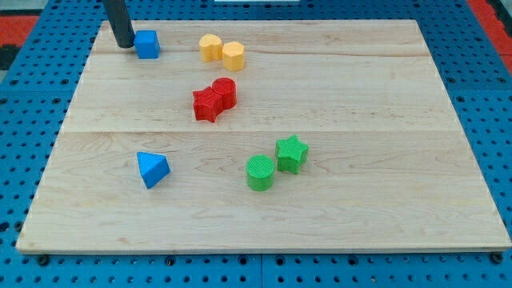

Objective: Point your arm at the blue cube

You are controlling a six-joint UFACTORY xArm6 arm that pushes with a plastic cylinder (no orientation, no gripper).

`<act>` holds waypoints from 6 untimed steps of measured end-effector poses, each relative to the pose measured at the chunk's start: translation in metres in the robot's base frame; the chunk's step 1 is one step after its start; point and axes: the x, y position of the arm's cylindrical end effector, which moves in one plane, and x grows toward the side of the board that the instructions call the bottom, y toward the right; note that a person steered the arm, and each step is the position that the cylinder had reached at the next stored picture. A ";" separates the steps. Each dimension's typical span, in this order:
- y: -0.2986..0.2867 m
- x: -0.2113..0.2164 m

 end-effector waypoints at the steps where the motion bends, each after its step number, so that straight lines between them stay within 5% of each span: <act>1: 0.000 0.024; 4: 0.047 0.054; 6: 0.068 0.033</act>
